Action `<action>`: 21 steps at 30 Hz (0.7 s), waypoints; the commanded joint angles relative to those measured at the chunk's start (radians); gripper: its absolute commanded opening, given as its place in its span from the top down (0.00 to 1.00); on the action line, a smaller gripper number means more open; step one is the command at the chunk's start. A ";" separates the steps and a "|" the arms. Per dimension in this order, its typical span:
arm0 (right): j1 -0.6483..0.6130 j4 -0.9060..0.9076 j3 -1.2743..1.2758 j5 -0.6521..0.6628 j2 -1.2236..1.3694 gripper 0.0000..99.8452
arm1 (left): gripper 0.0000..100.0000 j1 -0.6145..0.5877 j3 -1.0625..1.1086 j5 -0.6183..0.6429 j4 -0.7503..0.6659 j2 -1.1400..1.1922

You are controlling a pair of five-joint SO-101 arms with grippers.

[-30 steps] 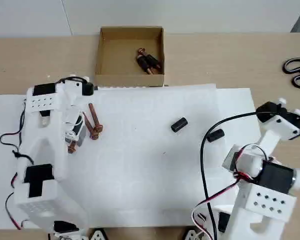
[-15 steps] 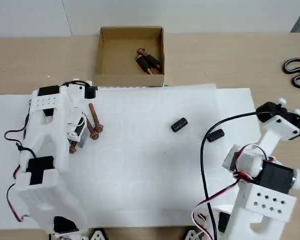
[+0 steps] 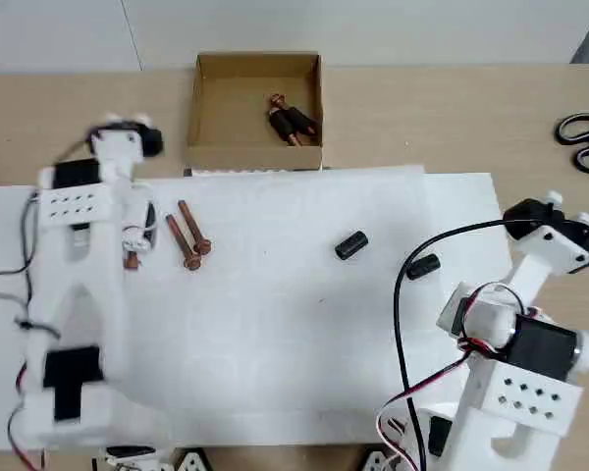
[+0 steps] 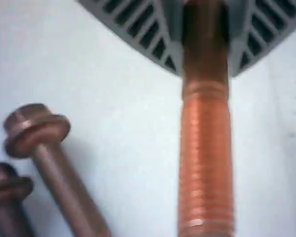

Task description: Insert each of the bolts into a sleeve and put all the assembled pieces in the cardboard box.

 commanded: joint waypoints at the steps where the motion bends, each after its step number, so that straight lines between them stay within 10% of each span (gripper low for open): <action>1: 0.002 -0.022 -0.005 0.002 -0.018 1.00 | 0.99 0.000 -0.016 0.080 -0.031 -0.164; 7: 0.002 -0.024 -0.005 0.002 -0.018 1.00 | 0.99 0.003 -0.015 0.261 0.038 -0.183; 15: 0.002 -0.024 -0.003 0.002 -0.018 1.00 | 0.99 0.026 0.015 1.092 0.068 -0.184; 21: 0.002 -0.024 -0.003 0.002 -0.018 1.00 | 0.99 0.026 0.128 1.447 -0.080 -0.186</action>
